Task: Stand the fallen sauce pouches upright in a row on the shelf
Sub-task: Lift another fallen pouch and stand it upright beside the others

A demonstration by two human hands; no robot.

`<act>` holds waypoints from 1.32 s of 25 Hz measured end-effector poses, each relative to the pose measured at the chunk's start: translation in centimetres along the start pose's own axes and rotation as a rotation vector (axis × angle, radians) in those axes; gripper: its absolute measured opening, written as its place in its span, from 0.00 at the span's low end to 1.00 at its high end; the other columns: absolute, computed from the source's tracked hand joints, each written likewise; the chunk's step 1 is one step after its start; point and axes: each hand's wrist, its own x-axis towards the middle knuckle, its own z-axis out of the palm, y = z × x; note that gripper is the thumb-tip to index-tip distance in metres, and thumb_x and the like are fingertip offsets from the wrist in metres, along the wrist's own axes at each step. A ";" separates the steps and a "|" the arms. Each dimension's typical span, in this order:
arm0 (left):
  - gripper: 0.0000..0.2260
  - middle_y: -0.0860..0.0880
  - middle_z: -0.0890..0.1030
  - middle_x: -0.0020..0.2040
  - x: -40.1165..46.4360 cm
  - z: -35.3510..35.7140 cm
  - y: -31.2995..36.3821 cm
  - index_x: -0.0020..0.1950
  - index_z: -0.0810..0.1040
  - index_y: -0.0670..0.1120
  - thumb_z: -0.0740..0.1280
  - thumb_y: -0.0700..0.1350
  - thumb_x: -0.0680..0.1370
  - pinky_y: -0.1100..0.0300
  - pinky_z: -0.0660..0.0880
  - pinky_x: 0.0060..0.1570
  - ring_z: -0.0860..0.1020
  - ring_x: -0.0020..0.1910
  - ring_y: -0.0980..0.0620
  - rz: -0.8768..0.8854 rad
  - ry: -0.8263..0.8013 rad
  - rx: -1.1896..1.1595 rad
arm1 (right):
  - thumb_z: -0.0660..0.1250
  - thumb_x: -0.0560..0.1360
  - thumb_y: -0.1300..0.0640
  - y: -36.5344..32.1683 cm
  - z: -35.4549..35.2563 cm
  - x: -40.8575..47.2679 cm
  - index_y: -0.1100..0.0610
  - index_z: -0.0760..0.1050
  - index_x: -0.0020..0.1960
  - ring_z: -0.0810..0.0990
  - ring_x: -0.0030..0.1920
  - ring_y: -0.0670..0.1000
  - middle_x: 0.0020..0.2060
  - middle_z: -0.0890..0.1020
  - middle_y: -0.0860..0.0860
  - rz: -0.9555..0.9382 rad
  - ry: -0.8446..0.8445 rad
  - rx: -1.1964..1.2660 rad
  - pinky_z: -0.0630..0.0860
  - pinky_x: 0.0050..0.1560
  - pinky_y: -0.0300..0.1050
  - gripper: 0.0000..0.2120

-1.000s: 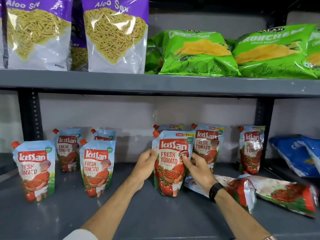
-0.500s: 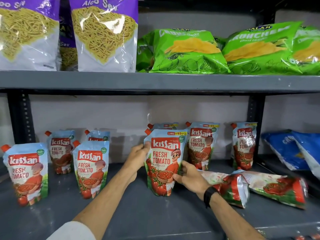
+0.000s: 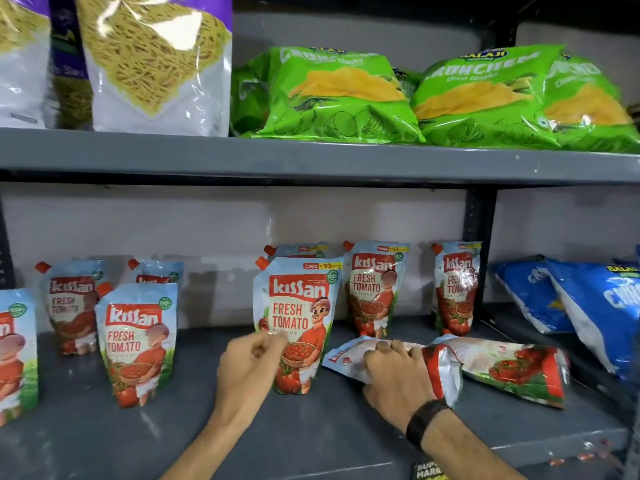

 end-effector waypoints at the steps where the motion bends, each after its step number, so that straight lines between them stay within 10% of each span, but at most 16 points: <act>1: 0.20 0.48 0.81 0.29 -0.9 0.9 -0.1 0.34 0.76 0.38 0.70 0.53 0.76 0.56 0.72 0.36 0.77 0.29 0.55 0.001 -0.130 0.046 | 0.64 0.76 0.51 0.2 0.0 0.0 0.54 0.75 0.65 0.71 0.68 0.60 0.66 0.77 0.55 -0.006 0.010 -0.049 0.67 0.67 0.59 0.18; 11: 0.09 0.55 0.88 0.42 -2.2 9.2 0.4 0.46 0.86 0.50 0.65 0.47 0.76 0.53 0.81 0.50 0.84 0.43 0.58 0.107 -0.463 0.492 | 0.68 0.74 0.55 4.3 -2.4 1.3 0.55 0.80 0.42 0.85 0.40 0.62 0.39 0.86 0.55 0.040 0.376 0.080 0.69 0.35 0.49 0.05; 15: 0.13 0.49 0.84 0.43 -0.6 12.7 1.4 0.43 0.80 0.46 0.59 0.47 0.81 0.53 0.78 0.52 0.81 0.47 0.48 0.024 -0.442 0.544 | 0.59 0.79 0.50 8.1 -2.4 2.7 0.52 0.76 0.44 0.85 0.40 0.57 0.40 0.86 0.51 0.153 0.419 0.387 0.81 0.40 0.54 0.10; 20: 0.13 0.53 0.82 0.50 0.1 16.3 2.8 0.52 0.79 0.50 0.57 0.53 0.83 0.54 0.73 0.55 0.77 0.49 0.54 -0.303 -0.447 -0.149 | 0.62 0.81 0.56 11.6 -2.5 3.2 0.58 0.76 0.37 0.80 0.32 0.54 0.32 0.82 0.57 0.290 0.496 1.017 0.81 0.40 0.59 0.15; 26: 0.11 0.52 0.86 0.49 1.4 16.5 6.0 0.50 0.83 0.52 0.61 0.42 0.84 0.56 0.82 0.42 0.83 0.51 0.53 -0.280 -0.161 -0.451 | 0.61 0.81 0.62 12.9 -0.4 4.4 0.65 0.79 0.45 0.85 0.51 0.66 0.46 0.86 0.64 0.420 0.334 1.677 0.80 0.54 0.71 0.11; 33: 0.14 0.46 0.87 0.39 3.4 16.7 4.9 0.43 0.82 0.41 0.63 0.47 0.82 0.42 0.82 0.44 0.85 0.43 0.42 -0.081 0.031 -0.148 | 0.59 0.79 0.65 11.8 1.5 5.7 0.59 0.76 0.41 0.77 0.43 0.56 0.41 0.80 0.64 0.434 0.283 1.785 0.75 0.43 0.51 0.11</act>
